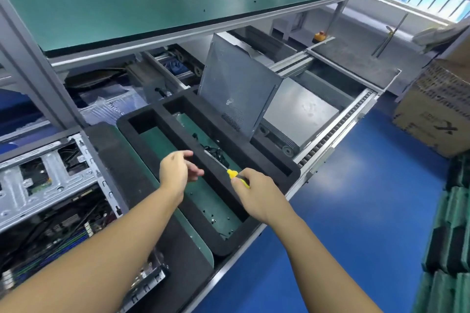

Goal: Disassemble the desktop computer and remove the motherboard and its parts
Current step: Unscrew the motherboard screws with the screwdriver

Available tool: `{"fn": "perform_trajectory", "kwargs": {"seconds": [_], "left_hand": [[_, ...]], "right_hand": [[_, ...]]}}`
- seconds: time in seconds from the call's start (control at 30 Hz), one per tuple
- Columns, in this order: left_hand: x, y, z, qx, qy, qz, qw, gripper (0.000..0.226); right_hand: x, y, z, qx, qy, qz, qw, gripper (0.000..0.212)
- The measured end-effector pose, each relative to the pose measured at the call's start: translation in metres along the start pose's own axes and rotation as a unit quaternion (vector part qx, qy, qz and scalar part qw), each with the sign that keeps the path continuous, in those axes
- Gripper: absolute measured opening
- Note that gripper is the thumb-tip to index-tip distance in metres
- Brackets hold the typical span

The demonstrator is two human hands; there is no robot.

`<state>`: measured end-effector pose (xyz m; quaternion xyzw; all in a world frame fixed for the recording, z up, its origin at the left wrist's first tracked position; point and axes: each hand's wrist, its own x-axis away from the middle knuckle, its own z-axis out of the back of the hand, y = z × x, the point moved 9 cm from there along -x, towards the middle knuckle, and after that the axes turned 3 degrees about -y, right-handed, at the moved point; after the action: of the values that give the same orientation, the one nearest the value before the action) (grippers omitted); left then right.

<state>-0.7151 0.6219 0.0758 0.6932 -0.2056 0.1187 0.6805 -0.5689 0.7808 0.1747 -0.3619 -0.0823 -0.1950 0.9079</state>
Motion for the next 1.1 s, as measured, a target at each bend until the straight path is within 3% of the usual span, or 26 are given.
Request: {"fn": "perform_trajectory", "kwargs": {"seconds": [0.2,0.37,0.5,0.63,0.7,0.83,0.93,1.1], "left_hand": [[0.024,0.065,0.038,-0.054,-0.076,-0.137,0.986,0.038],[0.039,0.072,0.117,-0.039,-0.073,-0.12,0.989,0.037],[0.052,0.066,0.196,-0.165,-0.074,-0.103,0.978,0.03],[0.079,0.034,0.262,-0.37,-0.155,-0.052,0.914,0.028],[0.09,0.011,0.292,-0.467,-0.179,-0.009,0.866,0.025],[0.109,-0.036,0.343,-0.619,-0.168,0.088,0.762,0.016],[0.112,-0.04,0.356,-0.6,-0.129,0.104,0.783,0.025],[0.108,-0.033,0.354,-0.544,-0.158,0.101,0.818,0.033]], "right_hand": [[-0.012,-0.07,-0.024,-0.053,0.013,0.06,0.997,0.037],[-0.012,-0.14,-0.064,-0.088,0.0,0.129,0.988,0.031],[-0.008,-0.185,-0.108,-0.123,-0.055,0.157,0.978,0.026],[0.0,-0.213,-0.15,-0.173,-0.104,0.15,0.968,0.016],[0.007,-0.222,-0.17,-0.222,-0.143,0.144,0.954,0.012],[0.017,-0.235,-0.195,-0.239,-0.186,0.14,0.943,0.024],[0.022,-0.24,-0.201,-0.261,-0.19,0.127,0.938,0.025],[0.024,-0.238,-0.194,-0.265,-0.163,0.138,0.94,0.012]]}}
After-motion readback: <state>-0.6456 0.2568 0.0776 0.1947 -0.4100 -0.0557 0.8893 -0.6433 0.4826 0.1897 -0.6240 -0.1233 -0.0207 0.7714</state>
